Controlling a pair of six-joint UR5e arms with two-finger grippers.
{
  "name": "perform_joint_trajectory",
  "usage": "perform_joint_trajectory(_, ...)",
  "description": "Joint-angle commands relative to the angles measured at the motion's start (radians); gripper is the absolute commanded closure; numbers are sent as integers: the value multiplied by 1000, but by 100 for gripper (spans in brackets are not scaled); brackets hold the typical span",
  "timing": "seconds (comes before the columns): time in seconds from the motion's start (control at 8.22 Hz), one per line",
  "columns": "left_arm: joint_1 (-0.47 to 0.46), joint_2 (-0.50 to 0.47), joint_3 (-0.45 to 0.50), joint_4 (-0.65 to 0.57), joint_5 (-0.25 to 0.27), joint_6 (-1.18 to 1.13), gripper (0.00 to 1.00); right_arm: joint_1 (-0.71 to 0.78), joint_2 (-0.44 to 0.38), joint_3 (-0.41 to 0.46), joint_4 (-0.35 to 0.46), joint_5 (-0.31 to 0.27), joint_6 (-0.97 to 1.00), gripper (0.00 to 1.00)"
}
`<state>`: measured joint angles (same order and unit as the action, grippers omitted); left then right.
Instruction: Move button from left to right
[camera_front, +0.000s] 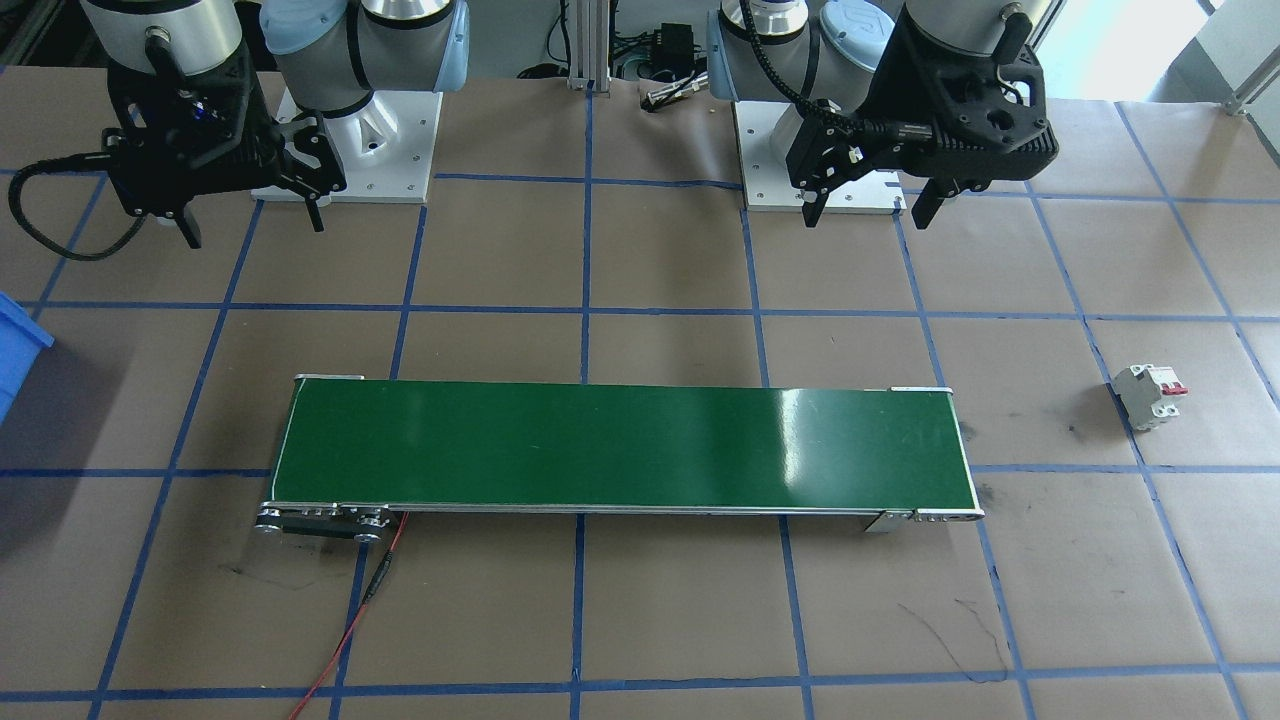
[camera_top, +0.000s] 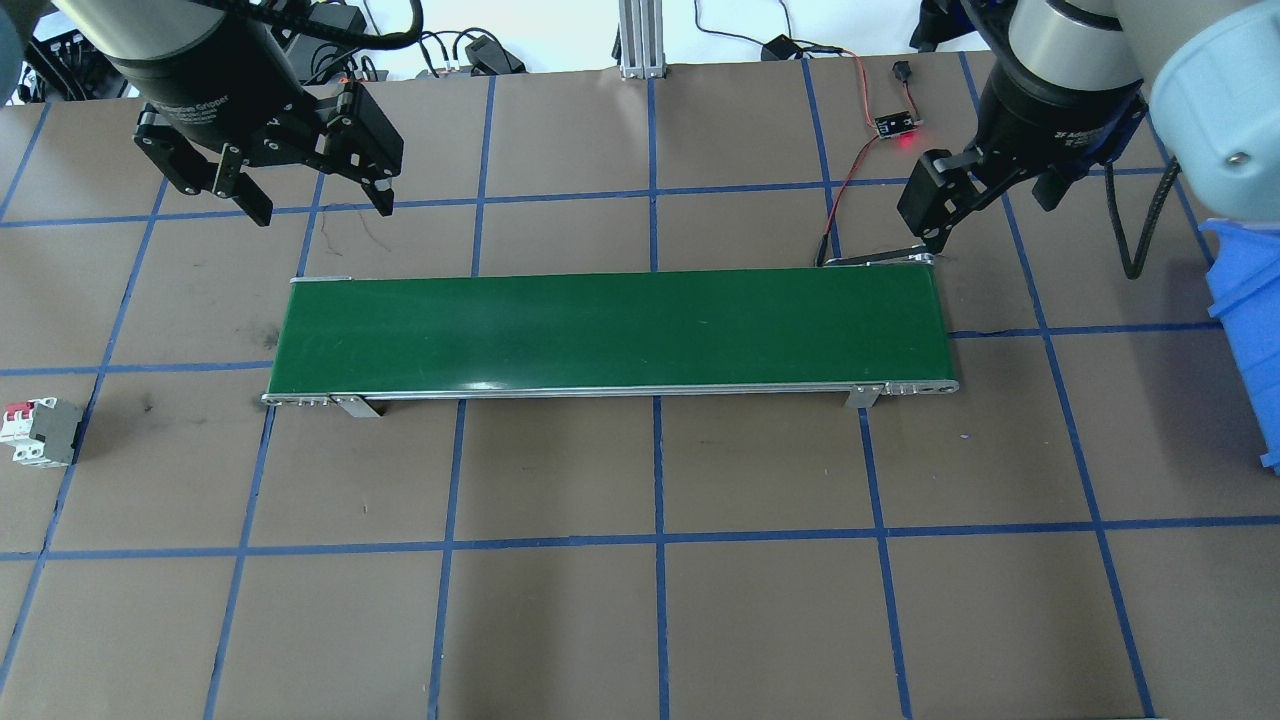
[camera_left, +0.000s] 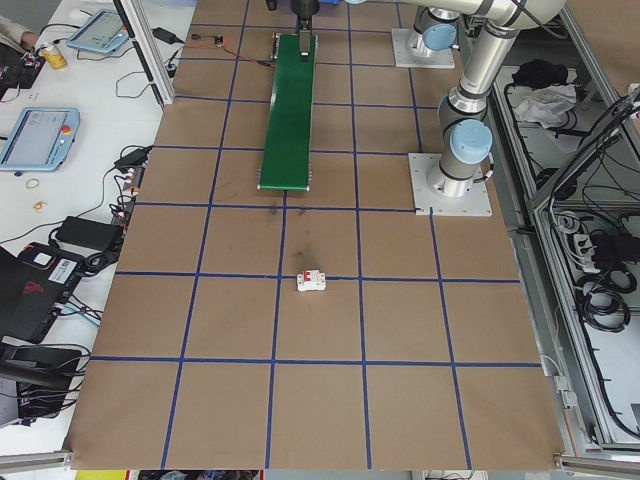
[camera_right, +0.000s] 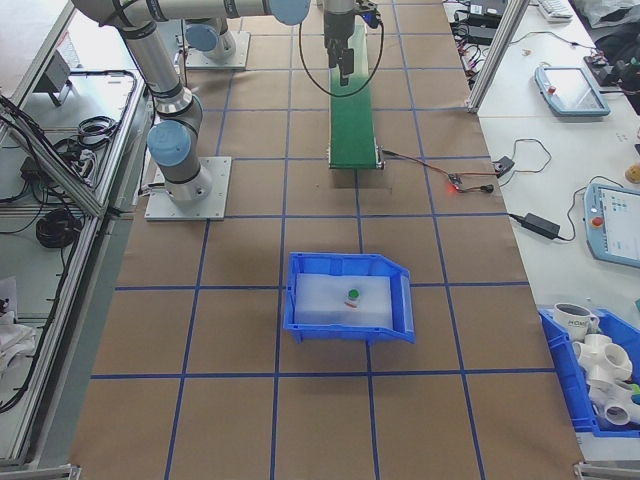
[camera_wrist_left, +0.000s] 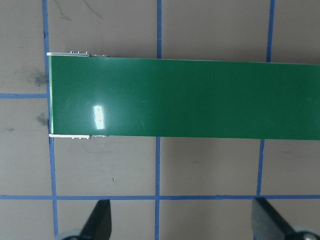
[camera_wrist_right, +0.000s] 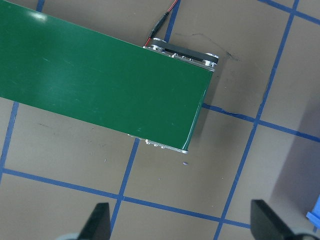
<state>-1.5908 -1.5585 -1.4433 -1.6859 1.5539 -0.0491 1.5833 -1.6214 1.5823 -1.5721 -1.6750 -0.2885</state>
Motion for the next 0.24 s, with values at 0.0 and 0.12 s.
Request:
perform_joint_trajectory(0.0,0,0,1,0,0,0,0,4,3,-5,-14,47,3,0)
perform_joint_trajectory(0.12,0,0,0,0,0,0,0,3,6,-7,-35,87,3,0)
